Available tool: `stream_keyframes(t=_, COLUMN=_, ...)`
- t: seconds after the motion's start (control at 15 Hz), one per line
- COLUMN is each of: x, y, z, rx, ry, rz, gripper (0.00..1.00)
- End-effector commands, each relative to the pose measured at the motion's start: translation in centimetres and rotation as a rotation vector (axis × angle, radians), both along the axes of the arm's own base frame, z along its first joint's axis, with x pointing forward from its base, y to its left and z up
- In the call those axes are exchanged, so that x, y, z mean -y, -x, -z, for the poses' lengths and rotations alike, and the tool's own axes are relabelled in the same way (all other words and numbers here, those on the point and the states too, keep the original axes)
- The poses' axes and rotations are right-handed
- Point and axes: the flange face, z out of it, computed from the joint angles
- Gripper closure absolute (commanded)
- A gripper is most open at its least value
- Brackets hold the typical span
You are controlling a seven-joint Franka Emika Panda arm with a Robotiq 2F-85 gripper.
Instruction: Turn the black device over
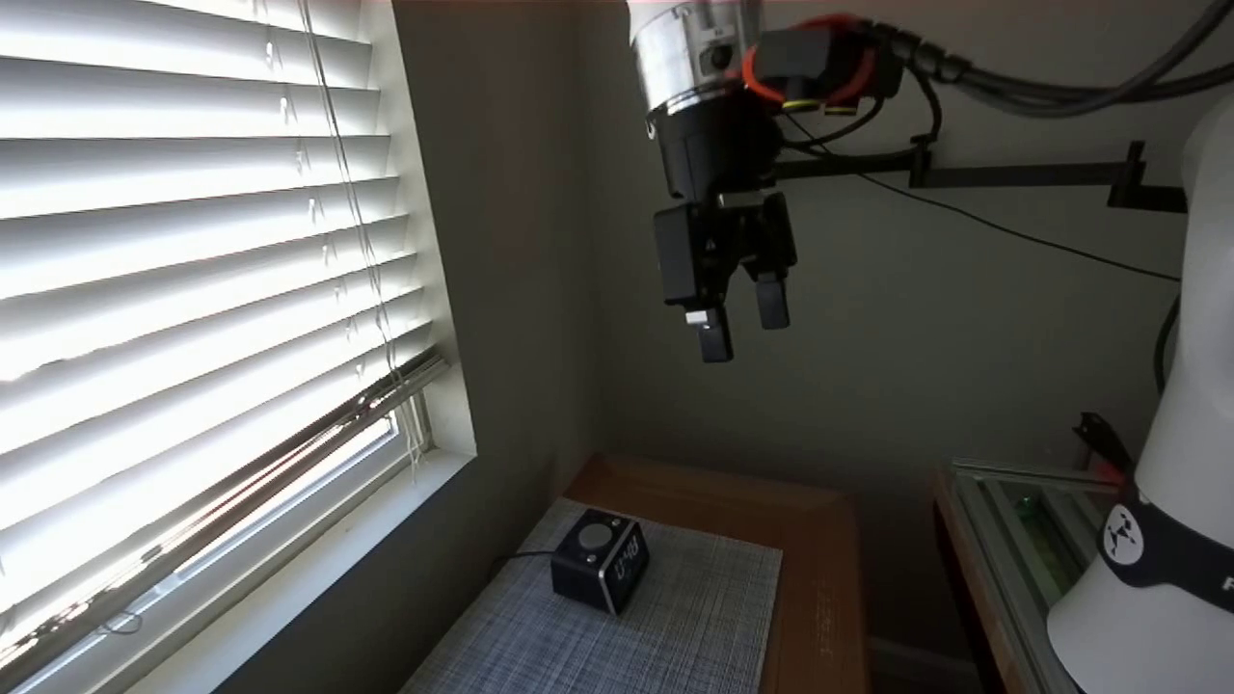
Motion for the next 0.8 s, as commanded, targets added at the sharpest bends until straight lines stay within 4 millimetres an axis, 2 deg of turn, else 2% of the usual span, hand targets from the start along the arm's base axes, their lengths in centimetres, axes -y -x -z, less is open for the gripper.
stream_keyframes(t=0.0, x=3.1, y=-1.6, z=4.3, rx=0.021, ry=0.006, rz=0.200, gripper=0.00)
stream_keyframes(t=0.2, x=4.8, y=-3.0, z=7.0, rx=0.034, ry=0.029, rz=0.352, gripper=0.00)
stream_keyframes(t=0.33, x=4.7, y=-3.6, z=8.7, rx=0.009, ry=0.033, rz=0.448, gripper=0.00)
stream_keyframes(t=0.4, x=4.6, y=-2.5, z=7.1, rx=0.029, ry=0.038, rz=0.349, gripper=0.00)
stream_keyframes(t=0.53, x=4.6, y=-2.8, z=8.5, rx=0.007, ry=0.039, rz=0.400, gripper=0.00)
stream_keyframes(t=0.73, x=4.7, y=-3.1, z=8.9, rx=0.001, ry=0.040, rz=0.418, gripper=0.00)
